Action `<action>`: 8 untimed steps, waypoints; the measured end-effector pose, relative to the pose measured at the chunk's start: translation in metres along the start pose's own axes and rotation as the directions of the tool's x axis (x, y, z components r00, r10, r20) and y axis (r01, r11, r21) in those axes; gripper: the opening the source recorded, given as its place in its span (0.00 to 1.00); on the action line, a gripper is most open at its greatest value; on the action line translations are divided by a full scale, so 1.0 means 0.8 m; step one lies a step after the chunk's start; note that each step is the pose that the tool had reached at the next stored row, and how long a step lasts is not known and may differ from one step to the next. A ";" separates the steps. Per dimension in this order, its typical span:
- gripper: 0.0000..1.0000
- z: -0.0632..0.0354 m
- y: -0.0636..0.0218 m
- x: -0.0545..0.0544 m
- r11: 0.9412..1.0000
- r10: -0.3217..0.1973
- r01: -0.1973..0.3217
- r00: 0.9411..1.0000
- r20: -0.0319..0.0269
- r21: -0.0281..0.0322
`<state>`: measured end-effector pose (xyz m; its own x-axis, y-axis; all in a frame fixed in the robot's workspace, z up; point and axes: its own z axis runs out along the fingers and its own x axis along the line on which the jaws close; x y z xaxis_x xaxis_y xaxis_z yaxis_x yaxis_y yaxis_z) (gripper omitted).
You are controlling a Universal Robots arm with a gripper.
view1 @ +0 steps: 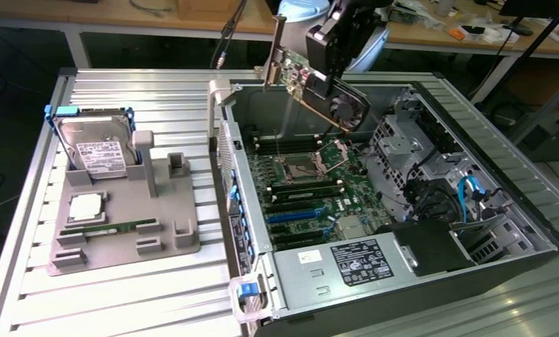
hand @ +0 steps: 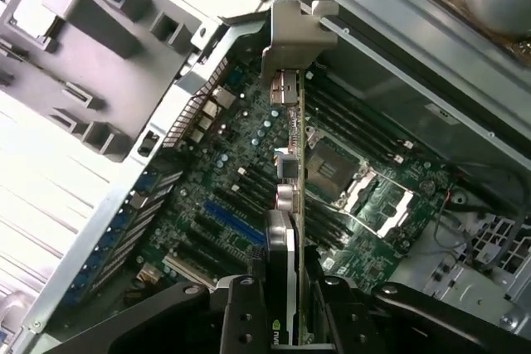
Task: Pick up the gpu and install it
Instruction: 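Pick up the gpu and move the gpu toward the slot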
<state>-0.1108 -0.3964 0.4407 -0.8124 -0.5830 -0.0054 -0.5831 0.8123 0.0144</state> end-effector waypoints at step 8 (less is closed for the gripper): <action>0.28 0.000 -0.001 -0.001 0.995 -0.101 0.101 0.995 -0.003 -0.002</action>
<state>-0.1100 -0.3964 0.4405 -0.7491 -0.6624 -0.0043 -0.6624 0.7490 0.0153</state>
